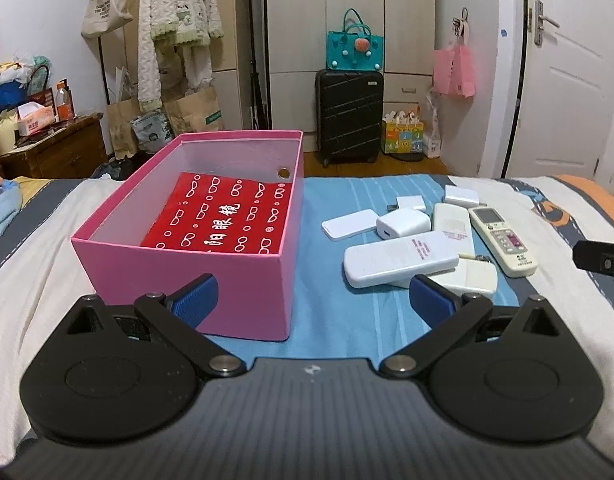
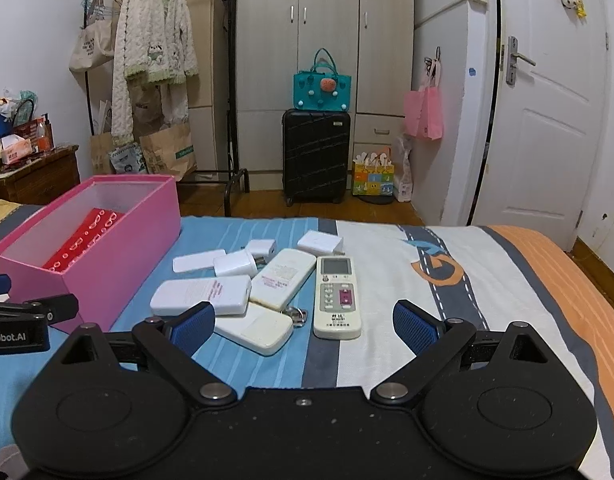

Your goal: Organize rigid objects

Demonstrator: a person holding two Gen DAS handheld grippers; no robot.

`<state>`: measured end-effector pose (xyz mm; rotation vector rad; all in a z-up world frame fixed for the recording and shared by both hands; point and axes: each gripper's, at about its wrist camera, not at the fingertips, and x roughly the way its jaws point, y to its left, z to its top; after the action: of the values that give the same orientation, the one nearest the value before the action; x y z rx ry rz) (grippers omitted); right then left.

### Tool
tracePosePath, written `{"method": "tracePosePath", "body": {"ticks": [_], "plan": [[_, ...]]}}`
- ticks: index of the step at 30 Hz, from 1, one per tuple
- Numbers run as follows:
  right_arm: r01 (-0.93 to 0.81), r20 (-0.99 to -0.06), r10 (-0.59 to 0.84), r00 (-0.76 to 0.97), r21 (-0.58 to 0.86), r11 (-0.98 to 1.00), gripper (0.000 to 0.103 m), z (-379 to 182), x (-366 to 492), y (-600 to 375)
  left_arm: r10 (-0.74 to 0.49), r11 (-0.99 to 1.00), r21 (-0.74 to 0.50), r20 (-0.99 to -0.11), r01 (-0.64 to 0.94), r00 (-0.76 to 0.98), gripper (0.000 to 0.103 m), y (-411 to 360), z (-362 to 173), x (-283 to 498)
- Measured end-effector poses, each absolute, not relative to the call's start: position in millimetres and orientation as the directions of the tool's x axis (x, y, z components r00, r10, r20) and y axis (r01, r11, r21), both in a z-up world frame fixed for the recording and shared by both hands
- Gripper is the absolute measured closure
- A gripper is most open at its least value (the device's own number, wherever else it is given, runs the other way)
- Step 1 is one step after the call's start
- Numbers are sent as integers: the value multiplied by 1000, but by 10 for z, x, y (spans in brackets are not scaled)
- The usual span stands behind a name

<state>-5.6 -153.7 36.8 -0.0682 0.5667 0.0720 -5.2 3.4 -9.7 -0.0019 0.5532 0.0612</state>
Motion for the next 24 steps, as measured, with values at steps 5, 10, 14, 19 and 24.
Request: {"method": "tracePosePath", "body": {"ticks": [5, 10, 14, 19, 24], "plan": [[-88, -539, 44, 841, -56, 995, 5, 349, -47, -1523, 40, 999, 3, -539, -46, 841, 0, 23, -88, -56], [-82, -542, 44, 839, -47, 995, 5, 351, -61, -1543, 31, 999, -4, -540, -40, 841, 0, 5, -96, -72], [-83, -537, 49, 842, -38, 996, 5, 367, -70, -1556, 34, 999, -2, -543, -42, 839, 0, -13, -99, -78], [-83, -543, 54, 838, -28, 996, 5, 360, -61, -1579, 43, 998, -10, -544, -57, 838, 0, -6, -87, -86], [-83, -546, 58, 835, -20, 996, 5, 347, -50, -1597, 40, 998, -18, -562, -61, 826, 0, 7, -103, -63]]}}
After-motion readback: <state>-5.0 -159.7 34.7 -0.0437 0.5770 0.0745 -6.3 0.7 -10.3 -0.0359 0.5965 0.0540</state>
